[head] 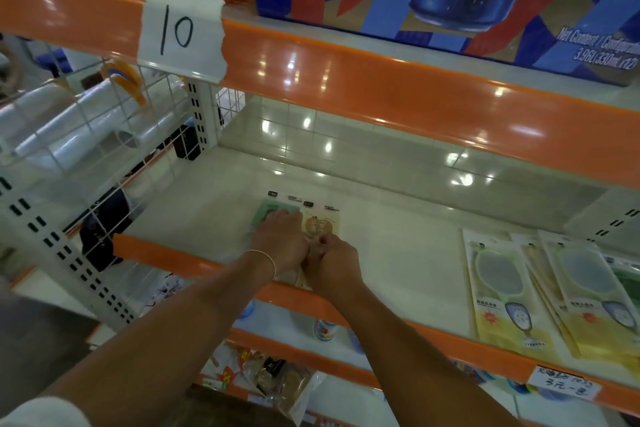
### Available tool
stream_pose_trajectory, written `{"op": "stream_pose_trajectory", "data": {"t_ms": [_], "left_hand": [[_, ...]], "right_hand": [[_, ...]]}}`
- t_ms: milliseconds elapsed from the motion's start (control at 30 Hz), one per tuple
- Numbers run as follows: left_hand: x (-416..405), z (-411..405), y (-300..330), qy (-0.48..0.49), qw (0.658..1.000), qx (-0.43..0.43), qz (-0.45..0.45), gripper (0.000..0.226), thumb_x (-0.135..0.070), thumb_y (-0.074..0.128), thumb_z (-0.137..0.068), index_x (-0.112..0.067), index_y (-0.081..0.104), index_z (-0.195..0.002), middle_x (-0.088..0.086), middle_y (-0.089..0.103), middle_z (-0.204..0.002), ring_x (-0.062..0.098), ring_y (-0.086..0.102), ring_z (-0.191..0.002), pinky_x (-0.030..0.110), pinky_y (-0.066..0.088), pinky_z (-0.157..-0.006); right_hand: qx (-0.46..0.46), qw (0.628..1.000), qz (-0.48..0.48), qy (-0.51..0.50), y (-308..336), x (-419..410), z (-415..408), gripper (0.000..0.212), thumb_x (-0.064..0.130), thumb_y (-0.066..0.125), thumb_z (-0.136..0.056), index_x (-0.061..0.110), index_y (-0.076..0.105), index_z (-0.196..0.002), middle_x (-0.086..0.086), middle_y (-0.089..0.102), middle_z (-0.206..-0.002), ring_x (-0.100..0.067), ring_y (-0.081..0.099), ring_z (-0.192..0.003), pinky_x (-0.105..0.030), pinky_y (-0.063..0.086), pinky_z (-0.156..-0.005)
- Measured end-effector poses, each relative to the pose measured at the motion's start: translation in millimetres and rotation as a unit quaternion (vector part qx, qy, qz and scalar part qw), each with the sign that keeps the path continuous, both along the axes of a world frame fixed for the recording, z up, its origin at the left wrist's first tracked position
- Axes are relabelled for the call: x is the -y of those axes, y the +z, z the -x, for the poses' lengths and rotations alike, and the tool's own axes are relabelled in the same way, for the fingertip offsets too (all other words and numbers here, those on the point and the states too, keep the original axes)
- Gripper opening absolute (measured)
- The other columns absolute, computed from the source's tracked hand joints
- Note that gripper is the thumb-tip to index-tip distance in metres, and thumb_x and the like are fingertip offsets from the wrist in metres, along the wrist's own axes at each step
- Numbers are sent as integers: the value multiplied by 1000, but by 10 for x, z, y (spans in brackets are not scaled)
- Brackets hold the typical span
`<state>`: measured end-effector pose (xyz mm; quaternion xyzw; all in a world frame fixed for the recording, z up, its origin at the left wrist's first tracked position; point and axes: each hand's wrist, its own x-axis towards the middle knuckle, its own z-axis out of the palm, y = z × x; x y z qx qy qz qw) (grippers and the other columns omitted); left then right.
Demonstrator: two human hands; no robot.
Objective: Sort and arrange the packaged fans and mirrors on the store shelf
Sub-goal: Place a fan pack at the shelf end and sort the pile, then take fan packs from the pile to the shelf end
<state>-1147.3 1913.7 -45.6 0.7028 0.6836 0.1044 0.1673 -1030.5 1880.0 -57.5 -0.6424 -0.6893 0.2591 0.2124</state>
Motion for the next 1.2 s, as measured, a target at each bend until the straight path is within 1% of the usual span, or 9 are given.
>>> {"op": "stream_pose_trajectory", "data": {"t_ms": [67,133,267,367,533,700,867,1000,1200], "left_hand": [[-6,5,3,3,1000,-3,2,44,-20,56,-83,-9,52,-125,12,52,-125,27,49,-116,36,43,-93],[-6,3,3,-1,1000,-16,2,42,-19,56,-82,-9,54,-123,12,53,-123,27,50,-114,36,44,-92],[20,-86,25,-7,998,-51,-20,33,-18,58,-79,-9,56,-111,12,52,-114,27,49,-106,35,44,-86],[15,-272,58,-31,996,-63,-56,35,-23,58,-79,-10,54,-112,12,47,-117,28,46,-108,36,42,-91],[-23,-724,122,-84,993,-33,-74,41,-17,49,-83,-13,53,-123,9,47,-124,26,44,-115,37,42,-95],[-18,-1312,225,-118,989,-52,-79,40,-16,47,-85,-13,53,-124,12,48,-125,30,46,-115,38,41,-93],[21,-2039,267,-163,983,-36,-81,40,-16,47,-85,-11,53,-124,13,48,-125,31,47,-114,38,42,-95],[101,-2674,307,-206,975,-22,-75,41,-16,46,-86,-11,51,-126,12,47,-126,31,45,-116,38,40,-97],[187,-3493,297,-248,966,-28,-64,39,-18,46,-87,-10,50,-125,12,47,-124,31,45,-116,40,42,-96]], "right_hand": [[3,1000,-4,-1,-46,-7,4,29,28,56,-85,3,61,-97,-14,66,-91,-31,61,-82,-28,40,-64],[-12,1000,0,-16,-86,-8,-25,26,28,60,-85,7,61,-100,-10,67,-90,-26,61,-81,-27,41,-64],[-44,998,7,-39,-75,36,-165,40,32,60,-86,12,61,-120,-5,68,-106,-21,63,-96,-26,46,-81],[-47,997,-2,-59,-70,76,-376,37,33,62,-86,15,62,-118,-1,67,-104,-17,64,-92,-23,46,-77],[-34,992,-11,-120,-19,146,-1008,41,29,63,-87,16,60,-125,-2,66,-111,-17,64,-93,-19,43,-83],[-24,981,-28,-192,129,262,-1835,37,27,63,-87,15,61,-122,-2,66,-108,-17,65,-86,-23,47,-81],[-13,965,-42,-258,277,470,-2713,38,26,63,-86,14,61,-123,-2,66,-109,-21,65,-94,-25,48,-81],[-10,955,-43,-294,349,629,-3347,40,26,62,-88,14,58,-127,-4,65,-113,-20,63,-95,-21,42,-76],[-7,941,-35,-337,343,811,-4175,44,28,60,-88,13,57,-129,-7,65,-117,-23,63,-103,-24,44,-81]]}}
